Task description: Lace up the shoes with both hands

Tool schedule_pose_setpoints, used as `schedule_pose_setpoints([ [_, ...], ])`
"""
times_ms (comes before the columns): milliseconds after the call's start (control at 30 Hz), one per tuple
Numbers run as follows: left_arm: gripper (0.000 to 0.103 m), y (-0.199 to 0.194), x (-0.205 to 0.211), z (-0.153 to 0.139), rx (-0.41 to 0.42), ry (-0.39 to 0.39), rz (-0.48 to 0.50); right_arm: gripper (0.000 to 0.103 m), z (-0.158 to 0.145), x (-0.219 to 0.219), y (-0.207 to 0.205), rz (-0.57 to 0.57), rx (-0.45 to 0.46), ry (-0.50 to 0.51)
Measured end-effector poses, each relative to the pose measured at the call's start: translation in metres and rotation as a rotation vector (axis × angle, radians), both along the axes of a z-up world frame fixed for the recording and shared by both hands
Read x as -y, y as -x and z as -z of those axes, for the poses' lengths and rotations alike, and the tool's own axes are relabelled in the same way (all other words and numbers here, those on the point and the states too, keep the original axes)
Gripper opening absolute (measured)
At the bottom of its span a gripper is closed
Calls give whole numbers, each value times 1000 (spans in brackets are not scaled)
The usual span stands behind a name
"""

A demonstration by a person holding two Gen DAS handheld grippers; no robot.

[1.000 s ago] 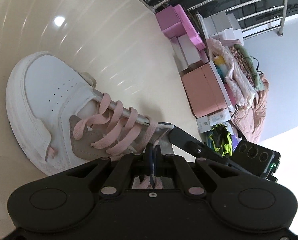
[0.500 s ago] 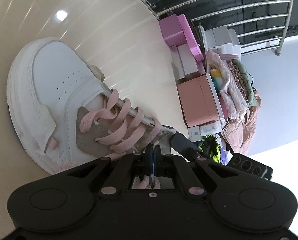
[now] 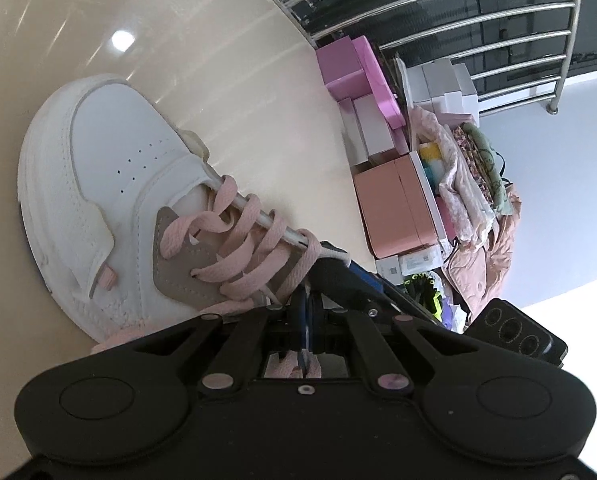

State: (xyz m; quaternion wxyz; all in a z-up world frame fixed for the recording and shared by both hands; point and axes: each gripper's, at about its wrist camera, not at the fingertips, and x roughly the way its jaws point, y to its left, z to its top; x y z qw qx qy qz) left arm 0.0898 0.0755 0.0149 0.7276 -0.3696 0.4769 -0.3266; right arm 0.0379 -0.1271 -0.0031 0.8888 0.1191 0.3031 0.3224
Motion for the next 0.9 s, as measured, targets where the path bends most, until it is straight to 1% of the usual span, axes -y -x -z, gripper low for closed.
schedule_pose_setpoints([
  [133, 3, 0, -1, 0, 3, 3, -3, 26, 1, 2, -1, 4, -17, -20],
  [233, 3, 2, -2, -1, 6, 0, -1, 26, 0, 2, -1, -20, -9, -7],
  [300, 3, 3, -3, -2, 9, -8, 1, 26, -3, 0, 0, -55, 16, 34],
  [367, 3, 6, -2, -5, 32, -32, 10, 27, -6, -3, 0, -94, 39, 79],
  [400, 3, 7, -2, -6, 38, -37, 12, 36, -8, -3, -1, -103, 44, 99],
  [433, 3, 7, -3, -6, 38, -35, 12, 39, -10, -3, -2, -112, 48, 119],
  [533, 3, 8, -4, -6, 46, -36, 12, 39, -15, -1, -3, -135, 47, 136],
  [767, 3, 10, -4, -10, 66, -50, 15, 39, -18, 3, 5, -132, 66, 145],
  [900, 3, 10, -6, -12, 71, -56, 22, 39, -23, 20, 11, -122, 89, 91],
])
